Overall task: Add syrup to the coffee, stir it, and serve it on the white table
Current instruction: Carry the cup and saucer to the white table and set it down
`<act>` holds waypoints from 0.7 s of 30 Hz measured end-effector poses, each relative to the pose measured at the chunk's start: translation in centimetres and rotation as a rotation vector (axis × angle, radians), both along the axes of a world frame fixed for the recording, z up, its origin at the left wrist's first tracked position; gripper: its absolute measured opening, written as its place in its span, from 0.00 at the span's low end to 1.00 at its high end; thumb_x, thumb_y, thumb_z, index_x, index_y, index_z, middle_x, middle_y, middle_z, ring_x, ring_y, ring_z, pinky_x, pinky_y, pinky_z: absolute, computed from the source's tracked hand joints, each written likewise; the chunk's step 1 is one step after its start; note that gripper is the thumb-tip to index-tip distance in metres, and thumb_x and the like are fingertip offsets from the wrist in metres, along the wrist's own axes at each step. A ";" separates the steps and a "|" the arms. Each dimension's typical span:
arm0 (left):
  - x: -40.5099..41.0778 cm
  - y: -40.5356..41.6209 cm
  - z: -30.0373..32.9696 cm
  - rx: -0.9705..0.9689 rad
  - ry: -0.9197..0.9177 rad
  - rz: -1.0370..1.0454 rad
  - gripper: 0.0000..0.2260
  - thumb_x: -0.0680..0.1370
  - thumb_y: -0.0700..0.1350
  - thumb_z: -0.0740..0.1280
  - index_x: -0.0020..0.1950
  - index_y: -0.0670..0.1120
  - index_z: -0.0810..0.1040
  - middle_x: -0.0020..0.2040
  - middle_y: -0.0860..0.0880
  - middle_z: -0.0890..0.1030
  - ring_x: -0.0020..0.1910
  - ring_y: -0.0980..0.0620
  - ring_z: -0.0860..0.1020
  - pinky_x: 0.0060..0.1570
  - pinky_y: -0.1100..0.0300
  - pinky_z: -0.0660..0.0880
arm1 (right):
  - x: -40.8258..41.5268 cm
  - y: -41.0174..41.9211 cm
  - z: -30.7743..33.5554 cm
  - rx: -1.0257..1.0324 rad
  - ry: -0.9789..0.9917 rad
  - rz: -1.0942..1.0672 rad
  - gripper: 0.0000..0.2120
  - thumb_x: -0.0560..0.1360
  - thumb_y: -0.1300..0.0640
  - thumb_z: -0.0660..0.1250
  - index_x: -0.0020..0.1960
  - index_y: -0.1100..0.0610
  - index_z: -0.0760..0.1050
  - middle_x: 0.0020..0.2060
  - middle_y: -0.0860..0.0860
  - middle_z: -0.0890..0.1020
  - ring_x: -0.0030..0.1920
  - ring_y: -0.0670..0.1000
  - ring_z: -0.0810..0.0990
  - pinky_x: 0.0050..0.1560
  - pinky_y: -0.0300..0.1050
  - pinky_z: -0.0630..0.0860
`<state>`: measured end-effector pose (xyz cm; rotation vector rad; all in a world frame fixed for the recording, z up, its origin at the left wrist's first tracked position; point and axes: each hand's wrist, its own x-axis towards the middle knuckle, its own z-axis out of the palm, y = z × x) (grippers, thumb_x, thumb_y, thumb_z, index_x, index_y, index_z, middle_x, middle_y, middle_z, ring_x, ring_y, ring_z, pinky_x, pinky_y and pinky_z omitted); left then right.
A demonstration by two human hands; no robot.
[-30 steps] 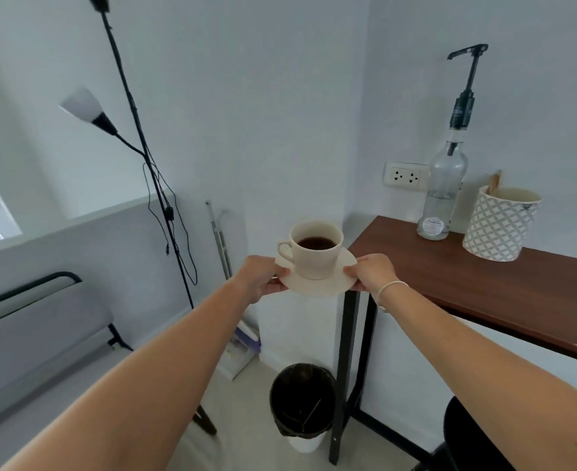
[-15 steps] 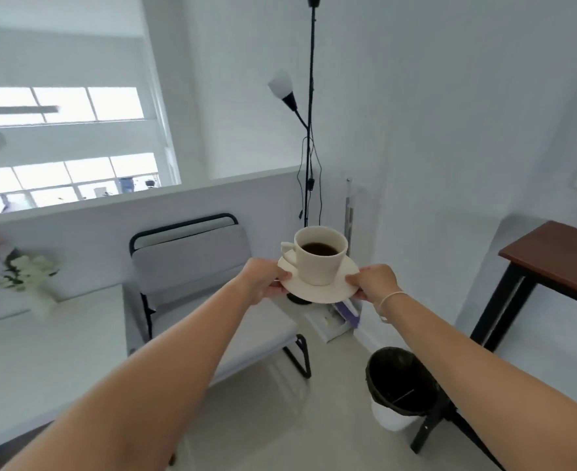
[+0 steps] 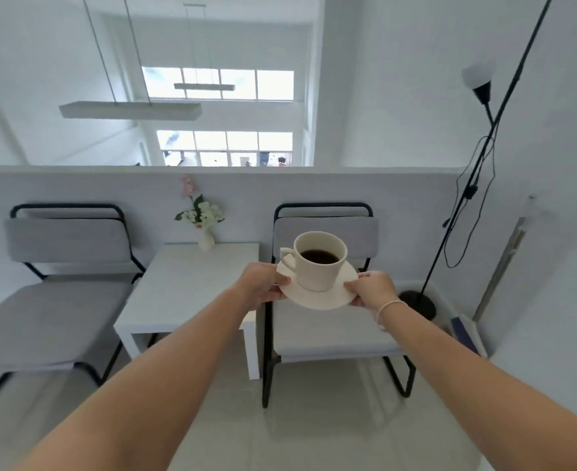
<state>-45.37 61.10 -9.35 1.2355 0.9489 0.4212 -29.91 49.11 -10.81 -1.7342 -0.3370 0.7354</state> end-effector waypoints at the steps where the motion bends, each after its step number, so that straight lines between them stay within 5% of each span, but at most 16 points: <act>1: -0.8 1.0 -0.3 -0.005 0.001 0.028 0.16 0.75 0.27 0.62 0.61 0.33 0.75 0.55 0.39 0.78 0.52 0.41 0.78 0.49 0.51 0.77 | -0.5 1.4 -0.3 -0.001 0.002 0.029 0.07 0.72 0.70 0.67 0.39 0.61 0.73 0.56 0.66 0.79 0.53 0.63 0.80 0.48 0.54 0.80; 5: -3.4 4.8 -1.7 -0.033 -0.008 0.122 0.13 0.74 0.26 0.62 0.57 0.33 0.77 0.53 0.38 0.78 0.51 0.39 0.78 0.42 0.53 0.79 | -1.8 6.5 -1.8 -0.015 0.010 0.124 0.08 0.72 0.69 0.67 0.50 0.64 0.76 0.55 0.63 0.80 0.54 0.62 0.80 0.45 0.51 0.80; 16: -6.0 14.7 -5.7 -0.070 -0.031 0.342 0.15 0.75 0.28 0.62 0.60 0.33 0.76 0.55 0.38 0.80 0.51 0.41 0.80 0.41 0.57 0.80 | -2.5 20.7 -5.2 -0.029 0.007 0.348 0.10 0.72 0.70 0.65 0.36 0.58 0.72 0.46 0.59 0.79 0.48 0.59 0.79 0.46 0.51 0.81; 21: -6.8 19.0 -7.7 -0.098 -0.014 0.415 0.15 0.75 0.28 0.62 0.61 0.35 0.76 0.54 0.40 0.80 0.51 0.42 0.79 0.41 0.58 0.79 | -3.0 26.3 -7.4 -0.073 0.014 0.404 0.05 0.71 0.70 0.64 0.44 0.61 0.74 0.50 0.61 0.81 0.50 0.60 0.81 0.48 0.55 0.82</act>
